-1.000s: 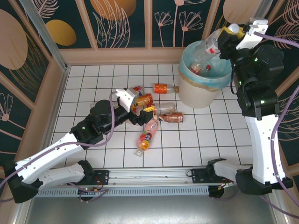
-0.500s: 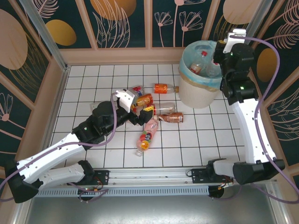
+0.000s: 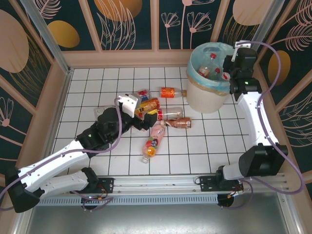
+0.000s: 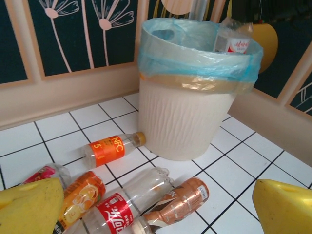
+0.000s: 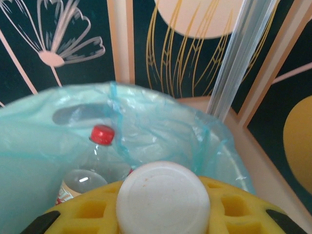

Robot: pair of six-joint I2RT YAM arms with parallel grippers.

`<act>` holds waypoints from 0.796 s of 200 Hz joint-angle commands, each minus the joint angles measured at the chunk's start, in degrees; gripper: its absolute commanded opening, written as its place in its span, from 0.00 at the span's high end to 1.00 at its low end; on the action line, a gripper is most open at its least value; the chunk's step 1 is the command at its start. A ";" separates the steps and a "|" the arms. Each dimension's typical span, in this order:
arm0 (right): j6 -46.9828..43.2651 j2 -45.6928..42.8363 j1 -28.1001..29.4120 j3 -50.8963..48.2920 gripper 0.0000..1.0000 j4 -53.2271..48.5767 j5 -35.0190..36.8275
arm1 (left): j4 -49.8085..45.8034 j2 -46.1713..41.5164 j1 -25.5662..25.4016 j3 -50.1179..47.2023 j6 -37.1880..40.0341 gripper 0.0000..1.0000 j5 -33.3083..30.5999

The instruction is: Put the plastic bottles in the bin

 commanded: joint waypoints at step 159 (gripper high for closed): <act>5.06 3.33 -3.63 3.19 0.44 -1.71 -13.24 | 0.24 0.79 -0.27 1.26 -1.64 0.01 -4.38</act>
